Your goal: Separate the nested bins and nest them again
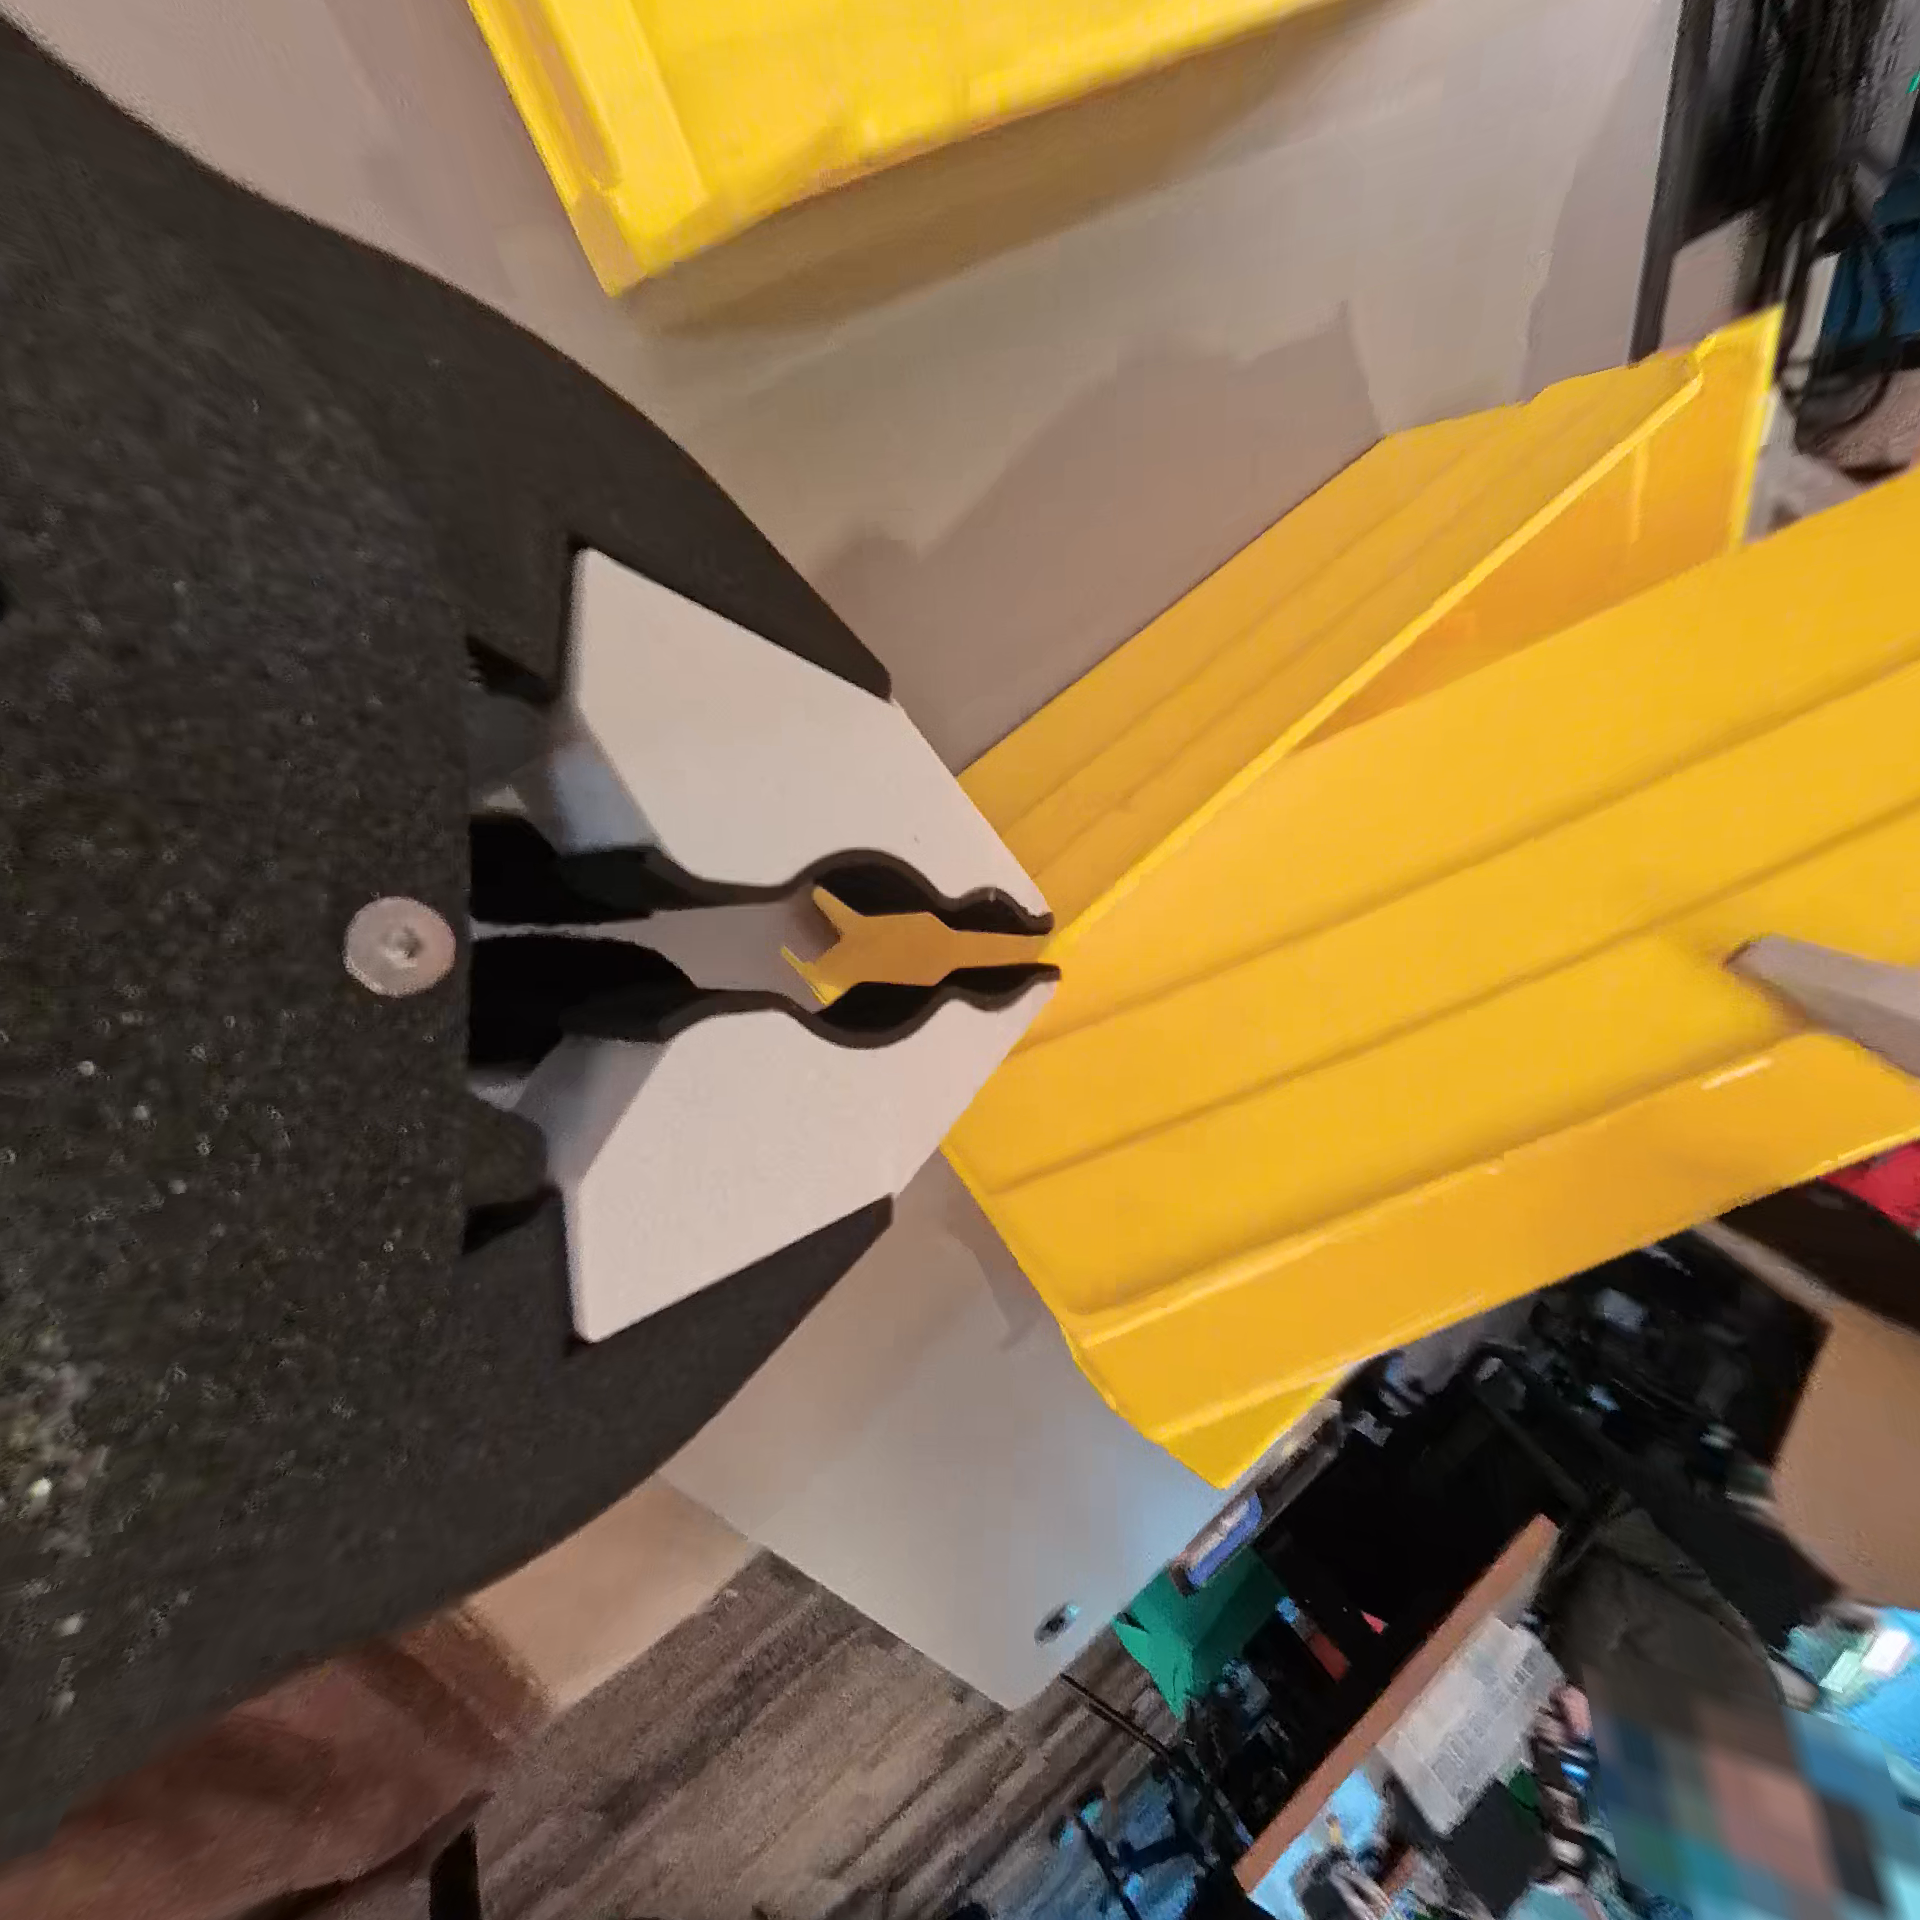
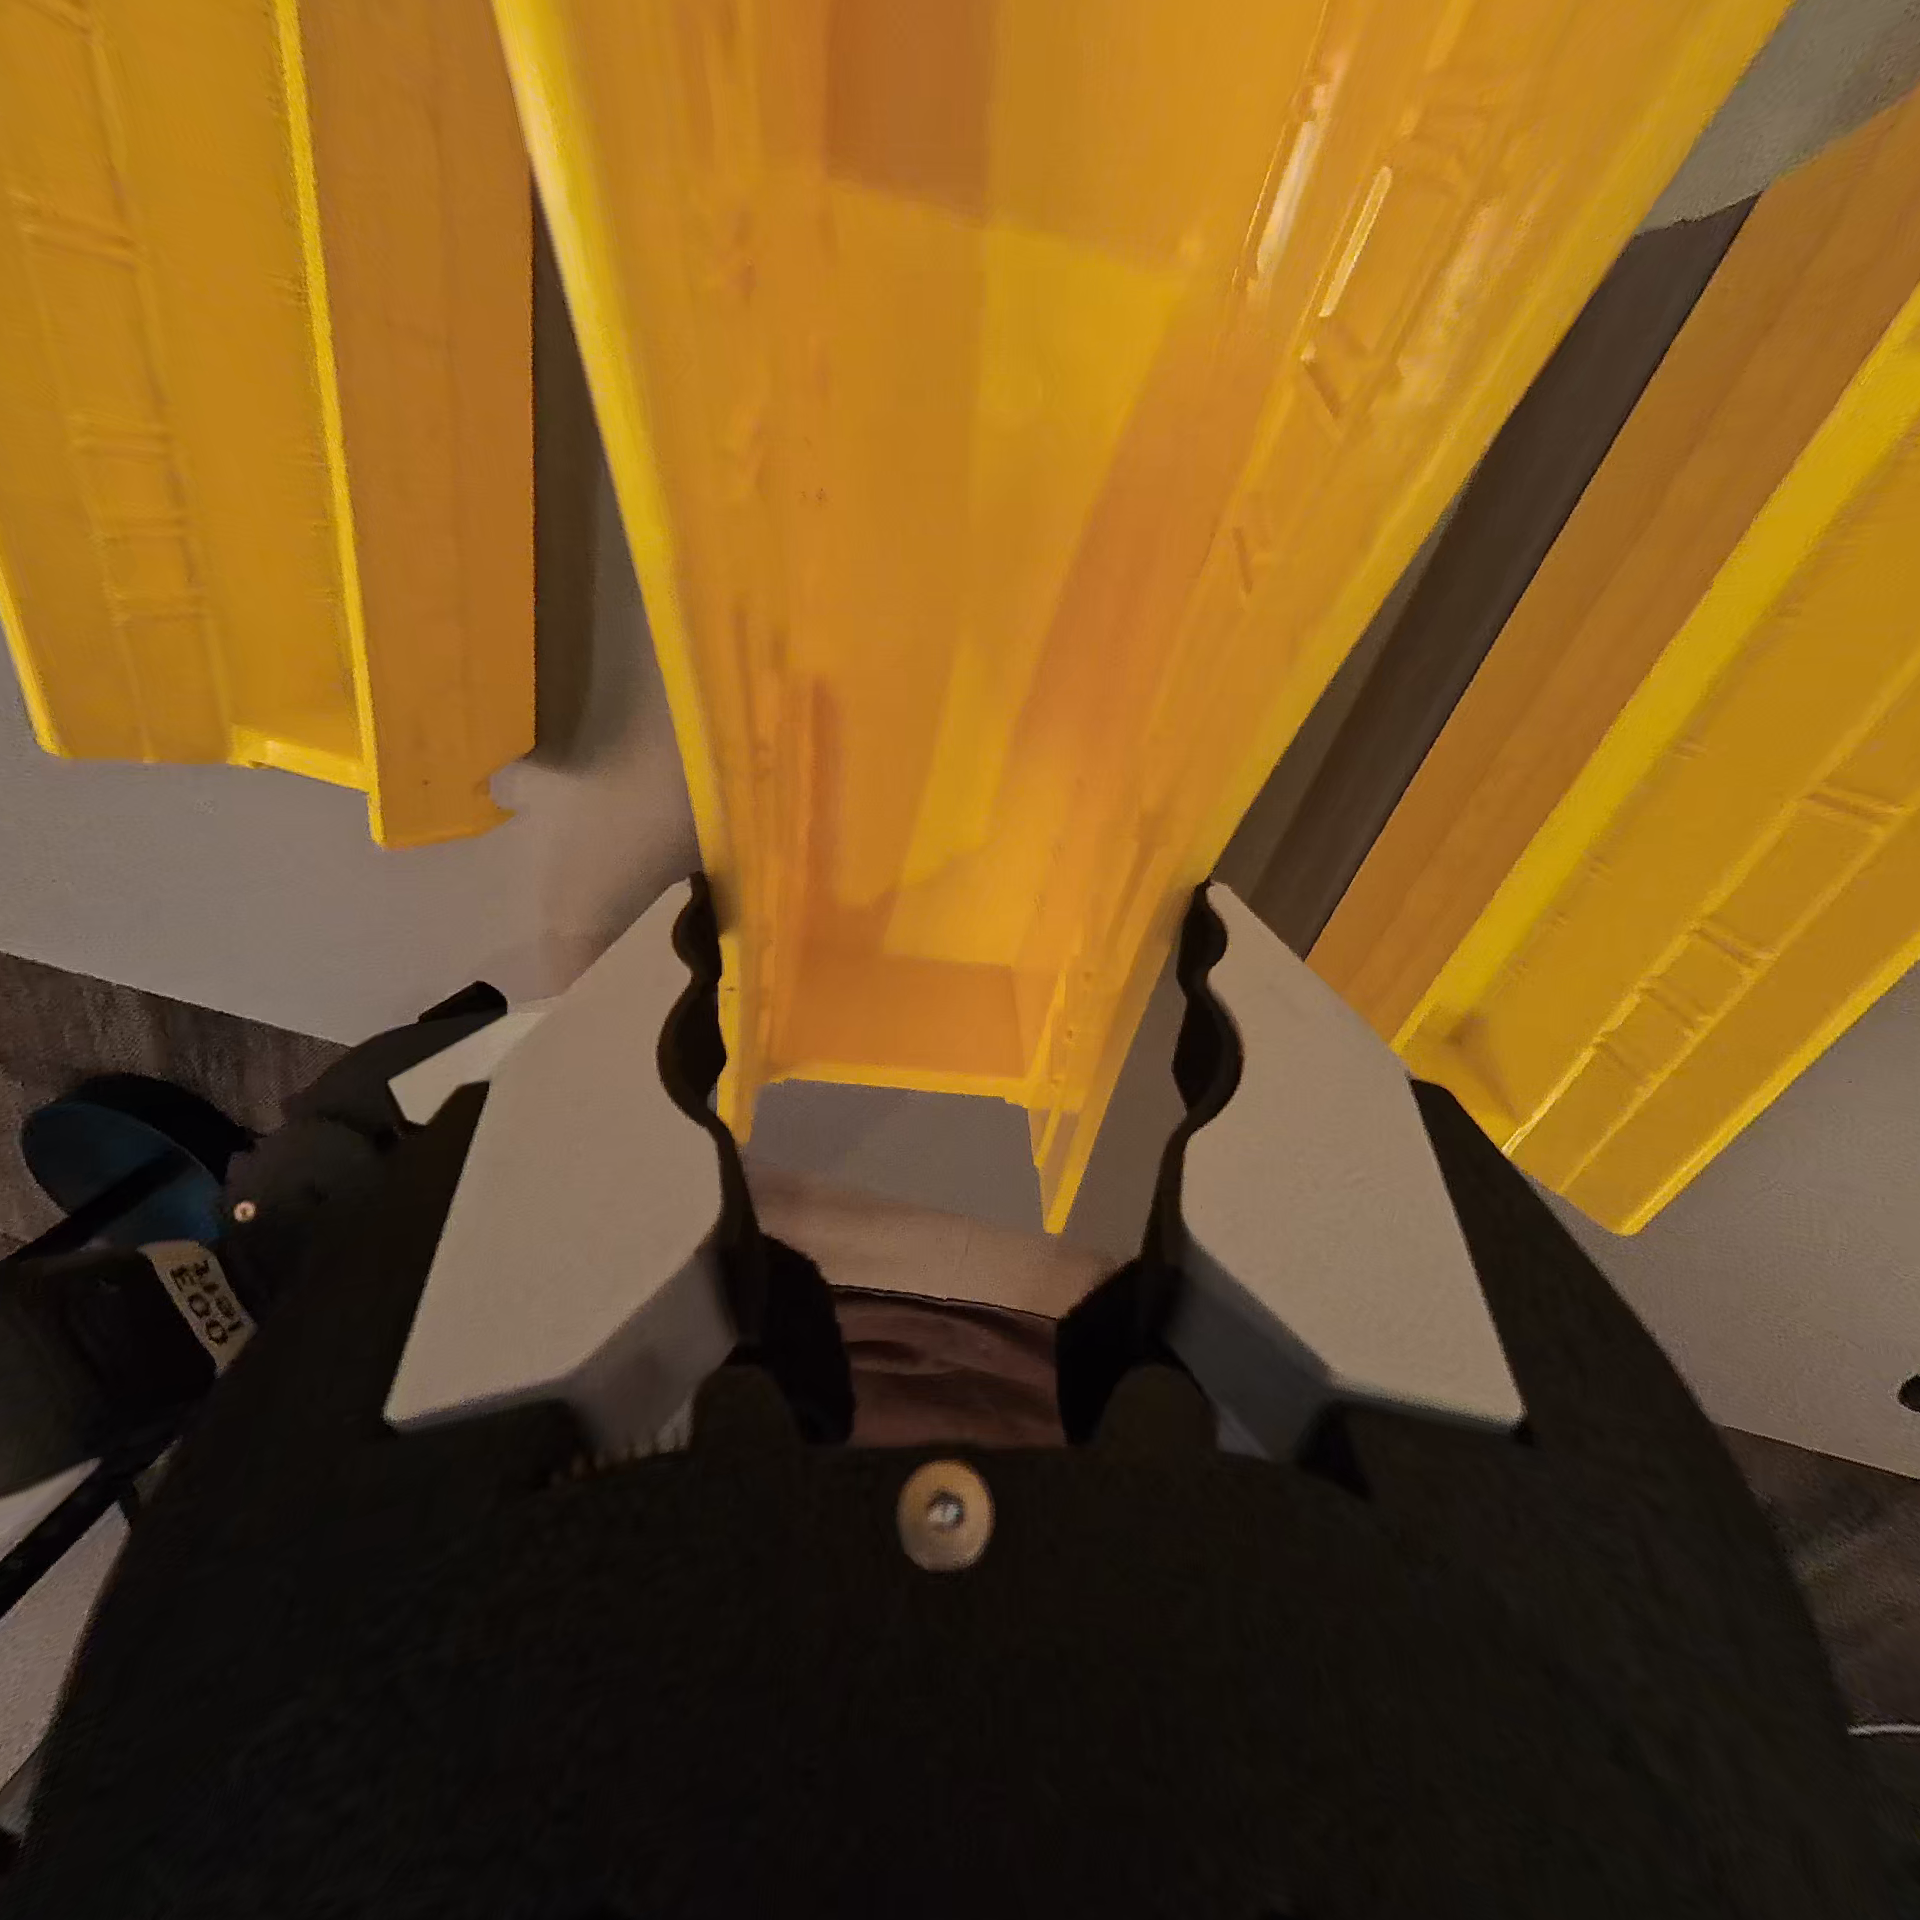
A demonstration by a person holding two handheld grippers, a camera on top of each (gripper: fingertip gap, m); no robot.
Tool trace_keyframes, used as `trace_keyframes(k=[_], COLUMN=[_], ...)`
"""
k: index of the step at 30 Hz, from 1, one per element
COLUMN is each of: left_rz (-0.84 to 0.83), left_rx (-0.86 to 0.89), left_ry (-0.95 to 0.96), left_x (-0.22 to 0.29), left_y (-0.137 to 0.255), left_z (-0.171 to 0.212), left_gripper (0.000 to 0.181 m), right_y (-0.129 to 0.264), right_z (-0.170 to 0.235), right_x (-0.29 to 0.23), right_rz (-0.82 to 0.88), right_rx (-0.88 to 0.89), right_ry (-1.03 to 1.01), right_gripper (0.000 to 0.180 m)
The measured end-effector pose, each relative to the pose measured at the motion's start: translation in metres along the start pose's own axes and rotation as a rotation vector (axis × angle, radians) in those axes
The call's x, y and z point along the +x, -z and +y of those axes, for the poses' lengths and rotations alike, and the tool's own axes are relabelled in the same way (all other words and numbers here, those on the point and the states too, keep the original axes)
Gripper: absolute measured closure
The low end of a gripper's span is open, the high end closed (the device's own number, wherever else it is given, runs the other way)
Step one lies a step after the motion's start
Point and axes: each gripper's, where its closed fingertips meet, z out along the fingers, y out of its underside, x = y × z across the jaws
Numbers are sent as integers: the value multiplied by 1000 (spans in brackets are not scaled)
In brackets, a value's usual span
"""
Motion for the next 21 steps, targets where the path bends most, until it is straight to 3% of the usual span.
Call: trace_keyframes(k=[5, 11, 17, 21], left_rz=[-20, -71, -64, -70], left_rx=[149, 117, 37, 34], left_ry=[34, -20, -60, -67], left_x=[-14, -16, -9, -10], left_y=[41, 63, 51, 51], left_z=[-27, -12, 3, 3], left_gripper=[162, 162, 162, 162], right_y=[31, 84, 125, 126], right_z=[-2, -3, 9, 20], right_x=[10, 47, 148, 228], right_rz=[28, 53, 146, 187], right_rx=[49, 111, 137, 135], right_ry=[17, 6, -62, -131], right_gripper=[90, 91, 91, 90])
